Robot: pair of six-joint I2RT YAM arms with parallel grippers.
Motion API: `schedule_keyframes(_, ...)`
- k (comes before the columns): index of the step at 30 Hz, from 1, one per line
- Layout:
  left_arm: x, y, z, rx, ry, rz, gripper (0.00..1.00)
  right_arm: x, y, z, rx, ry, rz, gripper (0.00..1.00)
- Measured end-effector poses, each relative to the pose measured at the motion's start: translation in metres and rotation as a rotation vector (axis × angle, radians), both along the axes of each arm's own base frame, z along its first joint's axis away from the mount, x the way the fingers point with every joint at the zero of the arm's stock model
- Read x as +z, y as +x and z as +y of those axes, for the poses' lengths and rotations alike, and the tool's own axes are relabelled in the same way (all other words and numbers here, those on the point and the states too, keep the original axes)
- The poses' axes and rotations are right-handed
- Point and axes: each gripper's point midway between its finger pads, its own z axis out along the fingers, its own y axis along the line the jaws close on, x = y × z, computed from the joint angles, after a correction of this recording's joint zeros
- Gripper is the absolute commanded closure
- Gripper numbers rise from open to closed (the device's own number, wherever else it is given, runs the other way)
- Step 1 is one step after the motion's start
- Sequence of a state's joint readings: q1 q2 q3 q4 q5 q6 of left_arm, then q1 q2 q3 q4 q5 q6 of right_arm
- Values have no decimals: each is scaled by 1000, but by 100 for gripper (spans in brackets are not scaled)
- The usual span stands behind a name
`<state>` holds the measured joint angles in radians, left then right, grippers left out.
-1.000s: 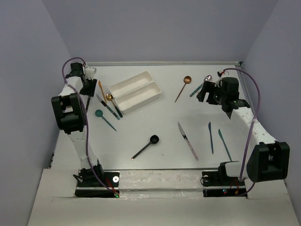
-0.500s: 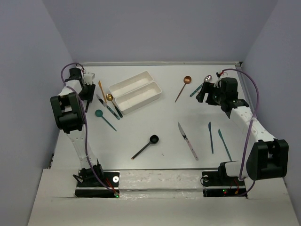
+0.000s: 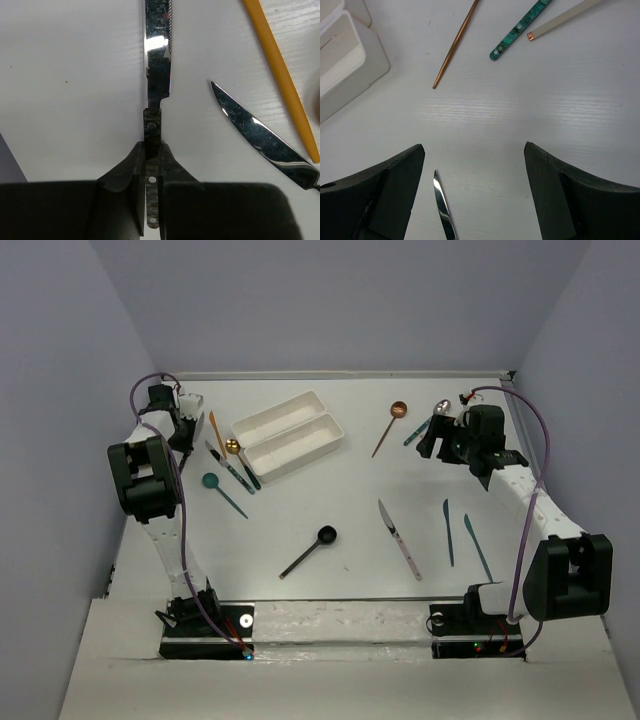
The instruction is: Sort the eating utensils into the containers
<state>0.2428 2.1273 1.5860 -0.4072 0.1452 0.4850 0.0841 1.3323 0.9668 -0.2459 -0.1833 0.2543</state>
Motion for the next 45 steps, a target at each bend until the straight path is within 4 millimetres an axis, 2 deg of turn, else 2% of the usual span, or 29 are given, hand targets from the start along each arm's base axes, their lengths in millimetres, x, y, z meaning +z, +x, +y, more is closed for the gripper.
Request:
schedule_keyframes(9,2,5,-2,0,-4,-43,100,0,0,0,0,0,0,13)
schedule_keyframes(13,9,0,-7,6,-26,-63,100,0,0,0,0,0,0,13)
schedule_keyframes(19,42,11,-14,6,-58,-165,100,0,0,0,0,0,0,13)
schedule_keyframes(23,85,18,-28,-22,-71,-265,100,0,0,0,0,0,0,13)
schedule_keyframes(26,119,20,-47,-65,-67,-334,100,0,0,0,0,0,0,13)
schedule_keyframes(29,161,21,-85,-149,-68,-418,100,0,0,0,0,0,-2,13)
schedule_keyframes(32,200,25,-139,-283,-67,-505,100,0,1,0,1,1,-4,13)
schedule_keyframes(35,222,26,-194,-425,-53,-558,100,1,1,0,1,1,-6,13)
schedule_keyframes(37,221,25,-225,-514,-47,-548,100,1,1,0,1,1,-6,13)
schedule_keyframes(39,214,31,-239,-565,-34,-534,100,1,1,0,1,1,-7,13)
schedule_keyframes(42,193,45,-241,-614,11,-494,100,-1,2,0,1,1,-3,13)
schedule_keyframes(45,157,51,-238,-674,79,-415,100,-5,3,0,1,0,6,13)
